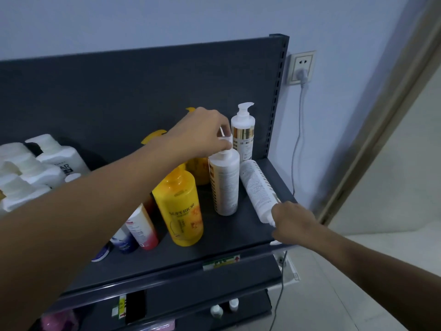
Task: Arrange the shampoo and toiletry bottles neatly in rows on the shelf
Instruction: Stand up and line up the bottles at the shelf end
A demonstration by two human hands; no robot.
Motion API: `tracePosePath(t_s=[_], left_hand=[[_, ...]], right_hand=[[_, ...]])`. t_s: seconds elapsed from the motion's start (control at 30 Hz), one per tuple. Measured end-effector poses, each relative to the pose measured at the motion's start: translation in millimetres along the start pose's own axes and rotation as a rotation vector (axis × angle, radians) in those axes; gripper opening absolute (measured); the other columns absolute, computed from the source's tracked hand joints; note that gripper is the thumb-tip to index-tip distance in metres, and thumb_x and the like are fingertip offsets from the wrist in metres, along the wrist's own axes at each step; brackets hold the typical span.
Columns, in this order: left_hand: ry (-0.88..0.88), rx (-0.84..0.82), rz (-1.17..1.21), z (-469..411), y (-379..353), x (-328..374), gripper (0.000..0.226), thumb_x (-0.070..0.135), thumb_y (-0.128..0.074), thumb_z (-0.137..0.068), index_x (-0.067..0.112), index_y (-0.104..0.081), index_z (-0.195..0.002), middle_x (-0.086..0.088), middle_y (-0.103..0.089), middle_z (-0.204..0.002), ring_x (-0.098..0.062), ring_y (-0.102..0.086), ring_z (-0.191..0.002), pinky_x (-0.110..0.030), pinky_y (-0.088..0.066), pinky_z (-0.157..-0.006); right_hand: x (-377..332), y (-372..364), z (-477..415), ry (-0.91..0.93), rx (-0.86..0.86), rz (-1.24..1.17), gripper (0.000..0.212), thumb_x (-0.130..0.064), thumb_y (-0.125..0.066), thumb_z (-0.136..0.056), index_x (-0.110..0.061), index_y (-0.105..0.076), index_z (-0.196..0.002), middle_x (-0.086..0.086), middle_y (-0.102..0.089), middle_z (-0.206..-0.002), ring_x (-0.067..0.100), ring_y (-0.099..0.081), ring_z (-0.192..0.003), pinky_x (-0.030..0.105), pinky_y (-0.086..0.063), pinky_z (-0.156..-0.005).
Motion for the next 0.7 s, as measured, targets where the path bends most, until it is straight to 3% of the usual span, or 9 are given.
tracePosePath(t_s=[0.17, 0.33, 0.4, 0.5, 0.6, 0.7], left_hand=[[0.009, -0.018, -0.017, -2, -9, -4, 0.037, 0.041, -0.075, -0.086, 0.026, -0.072, -0.119, 0.000, -0.071, -0.115, -0.017, -0.065, -0.095, -0.036, -0.060, -0.079], [0.009, -0.015, -0.030, -4, -10, -5, 0.035, 0.039, -0.074, -0.087, 0.026, -0.071, -0.118, 0.001, -0.070, -0.110, -0.016, -0.064, -0.093, -0.030, -0.055, -0.071], [0.008, -0.019, -0.043, -5, -10, -3, 0.035, 0.039, -0.073, -0.087, 0.025, -0.071, -0.118, 0.001, -0.070, -0.109, -0.016, -0.064, -0.092, -0.030, -0.056, -0.071], [0.017, -0.025, -0.053, -6, -10, -3, 0.034, 0.040, -0.073, -0.086, 0.026, -0.071, -0.117, 0.003, -0.070, -0.107, -0.015, -0.064, -0.090, -0.035, -0.060, -0.073], [0.017, -0.037, -0.052, -8, -10, -4, 0.030, 0.042, -0.072, -0.087, 0.028, -0.071, -0.113, 0.005, -0.070, -0.104, -0.014, -0.065, -0.087, -0.038, -0.062, -0.073], [0.022, -0.050, -0.042, -8, -10, -7, 0.030, 0.043, -0.072, -0.087, 0.028, -0.070, -0.113, 0.004, -0.071, -0.103, -0.016, -0.065, -0.089, -0.040, -0.061, -0.074]], right_hand=[[1, 16, 5, 0.006, -0.012, 0.084, 0.031, -0.024, -0.066, -0.084, -0.014, -0.065, -0.114, 0.005, -0.068, -0.114, 0.027, -0.064, -0.094, 0.029, -0.042, -0.069], [7, 76, 9, 0.058, -0.022, 0.061, 0.027, -0.039, -0.065, -0.085, -0.017, -0.056, -0.098, 0.003, -0.070, -0.106, 0.026, -0.060, -0.084, 0.030, -0.046, -0.073], [11, 105, 6, 0.066, 0.030, 0.079, 0.030, -0.040, -0.064, -0.086, -0.014, -0.053, -0.097, 0.004, -0.070, -0.093, 0.025, -0.068, -0.080, 0.032, -0.049, -0.072], [15, 146, 1, 0.078, 0.145, 0.060, 0.026, -0.038, -0.061, -0.086, -0.013, -0.056, -0.089, -0.001, -0.068, -0.061, 0.017, -0.070, -0.057, 0.028, -0.046, -0.061], [15, 175, -4, 0.095, 0.176, -0.057, 0.024, -0.032, -0.062, -0.086, -0.009, -0.069, -0.089, 0.003, -0.075, -0.063, 0.009, -0.067, -0.044, 0.021, -0.042, -0.053], [12, 200, -10, 0.168, 0.237, -0.028, 0.024, -0.026, -0.073, -0.081, -0.007, -0.077, -0.095, 0.004, -0.078, -0.083, 0.016, -0.069, -0.070, 0.026, -0.051, -0.064]])
Point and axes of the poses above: each hand's wrist, its own z-axis away from the middle knuckle, its own y-axis out of the back of the hand, x = y × z, the point moved 10 cm from there along -z, towards the middle knuckle
